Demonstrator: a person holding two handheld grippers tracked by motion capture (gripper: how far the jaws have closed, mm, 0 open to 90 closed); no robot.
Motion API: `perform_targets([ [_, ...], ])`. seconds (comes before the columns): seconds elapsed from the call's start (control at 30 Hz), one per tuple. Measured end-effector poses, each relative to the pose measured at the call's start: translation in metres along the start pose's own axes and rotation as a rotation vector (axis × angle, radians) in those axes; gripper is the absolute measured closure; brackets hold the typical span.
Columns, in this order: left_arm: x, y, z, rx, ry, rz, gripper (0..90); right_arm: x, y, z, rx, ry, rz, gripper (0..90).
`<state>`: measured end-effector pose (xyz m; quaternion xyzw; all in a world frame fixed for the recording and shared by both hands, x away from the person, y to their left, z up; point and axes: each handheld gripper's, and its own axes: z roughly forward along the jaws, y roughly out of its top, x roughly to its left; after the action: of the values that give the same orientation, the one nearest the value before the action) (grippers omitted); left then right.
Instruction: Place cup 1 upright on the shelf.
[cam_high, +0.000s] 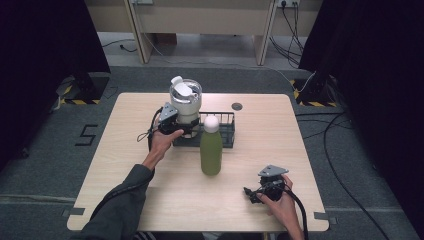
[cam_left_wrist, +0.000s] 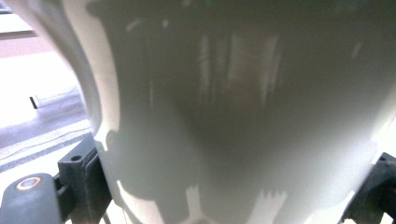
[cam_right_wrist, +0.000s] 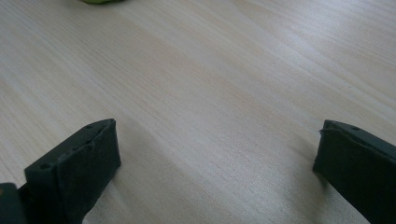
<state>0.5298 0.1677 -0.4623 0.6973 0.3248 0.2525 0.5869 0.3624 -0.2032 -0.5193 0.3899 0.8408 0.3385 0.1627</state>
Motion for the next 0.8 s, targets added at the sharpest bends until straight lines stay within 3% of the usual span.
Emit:
perform_targets([
  [0.53, 0.0011, -0.0034, -0.003, -0.006, -0.017, 0.001, 9.9, 0.0, 0.0, 0.0, 0.0, 0.0, 0.0, 0.4],
  [0.8, 0.0014, -0.0064, -0.0051, -0.007, -0.02, -0.019, 9.4, 0.0, 0.0, 0.0, 0.0, -0.001, 0.0, 0.4],
])
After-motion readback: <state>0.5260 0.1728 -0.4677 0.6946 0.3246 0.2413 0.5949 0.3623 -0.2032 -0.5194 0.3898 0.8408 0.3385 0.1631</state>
